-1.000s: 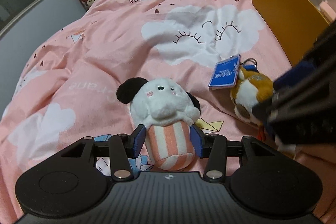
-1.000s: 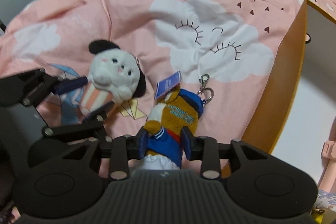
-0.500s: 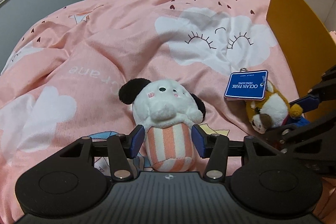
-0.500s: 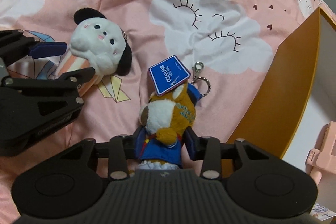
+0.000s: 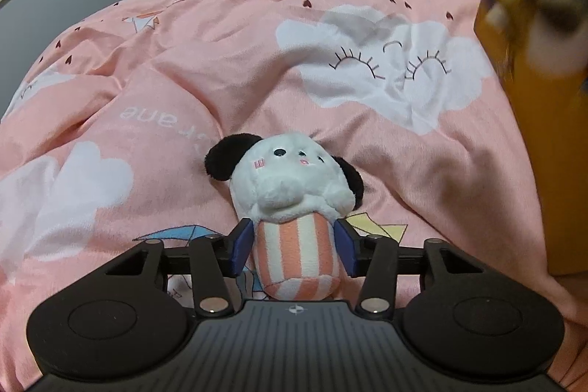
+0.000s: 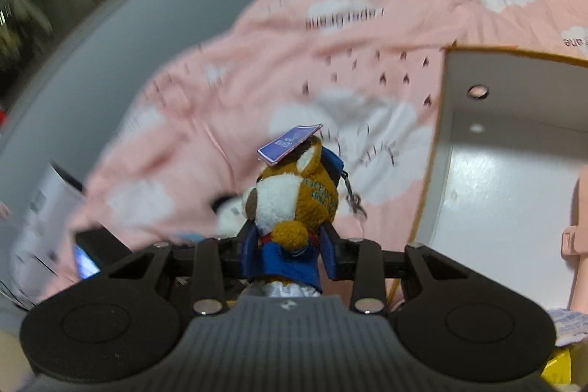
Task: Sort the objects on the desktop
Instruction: 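Carry both plush toys to the orange box with both tools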
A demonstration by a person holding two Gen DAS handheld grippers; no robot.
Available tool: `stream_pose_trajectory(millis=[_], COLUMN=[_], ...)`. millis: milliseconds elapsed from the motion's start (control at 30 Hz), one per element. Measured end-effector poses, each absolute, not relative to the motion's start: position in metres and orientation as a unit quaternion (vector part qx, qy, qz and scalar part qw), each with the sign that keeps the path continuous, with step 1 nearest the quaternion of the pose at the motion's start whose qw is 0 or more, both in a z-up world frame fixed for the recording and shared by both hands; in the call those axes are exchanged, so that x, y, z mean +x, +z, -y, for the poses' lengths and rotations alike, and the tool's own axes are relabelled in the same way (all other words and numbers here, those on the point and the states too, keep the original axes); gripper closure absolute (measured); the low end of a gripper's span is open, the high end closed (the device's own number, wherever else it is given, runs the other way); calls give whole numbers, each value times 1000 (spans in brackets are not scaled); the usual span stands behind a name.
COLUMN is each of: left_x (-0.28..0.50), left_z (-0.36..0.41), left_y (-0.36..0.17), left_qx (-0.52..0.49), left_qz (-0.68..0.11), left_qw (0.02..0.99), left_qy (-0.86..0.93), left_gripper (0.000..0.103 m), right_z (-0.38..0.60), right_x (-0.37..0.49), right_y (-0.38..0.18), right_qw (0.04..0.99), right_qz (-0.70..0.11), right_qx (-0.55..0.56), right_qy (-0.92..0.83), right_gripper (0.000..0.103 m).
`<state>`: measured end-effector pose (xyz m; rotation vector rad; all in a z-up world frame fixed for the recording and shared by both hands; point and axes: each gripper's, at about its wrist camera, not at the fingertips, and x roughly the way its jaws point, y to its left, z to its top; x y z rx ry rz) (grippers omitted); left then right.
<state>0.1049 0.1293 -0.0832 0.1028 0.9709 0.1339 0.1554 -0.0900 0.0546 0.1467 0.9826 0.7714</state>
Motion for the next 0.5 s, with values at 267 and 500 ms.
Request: stream_pose_trajectory(millis=[267,500], left_x=[92,89], left_z=[-136,-115], left_y=[-44,-23], left_qx=[-41,-42], left_qz=[-425,-407], left_qw=[903,912], left_qy=[46,35], left_gripper=[59,60], right_z=[166,208], right_x=[165,167], right_y=[79,81], right_qw=[818,832], right_qz=[-433,-420], right_qx=[158,174], right_qy=[343,316], right_gripper=[65,65])
